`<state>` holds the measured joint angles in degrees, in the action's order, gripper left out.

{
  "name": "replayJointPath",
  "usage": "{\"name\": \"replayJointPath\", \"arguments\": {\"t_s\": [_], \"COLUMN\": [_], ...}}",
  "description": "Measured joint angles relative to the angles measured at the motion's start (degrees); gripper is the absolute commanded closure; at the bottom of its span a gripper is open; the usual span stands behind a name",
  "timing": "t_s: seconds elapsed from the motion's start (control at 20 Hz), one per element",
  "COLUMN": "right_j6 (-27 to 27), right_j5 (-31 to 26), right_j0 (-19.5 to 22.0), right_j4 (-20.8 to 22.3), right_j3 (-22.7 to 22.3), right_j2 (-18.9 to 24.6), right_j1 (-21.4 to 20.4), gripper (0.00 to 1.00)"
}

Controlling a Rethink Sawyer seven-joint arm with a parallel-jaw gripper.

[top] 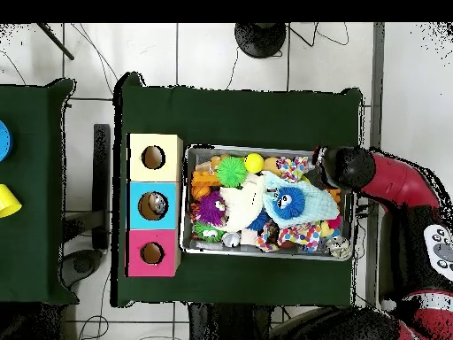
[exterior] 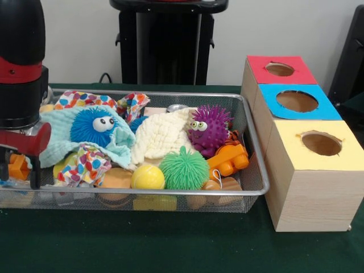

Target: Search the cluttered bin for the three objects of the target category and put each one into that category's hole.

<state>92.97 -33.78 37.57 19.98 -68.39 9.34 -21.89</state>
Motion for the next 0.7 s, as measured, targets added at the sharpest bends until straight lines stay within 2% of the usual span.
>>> {"name": "replayJointPath", "arguments": {"t_s": [0.7], "right_j6": [0.0], "right_j5": [9.4], "right_j0": [1.9], "right_j4": [-0.1], "right_j3": [-5.9], "right_j2": [0.6], "right_j1": [-1.7], "gripper": [0.00]}}
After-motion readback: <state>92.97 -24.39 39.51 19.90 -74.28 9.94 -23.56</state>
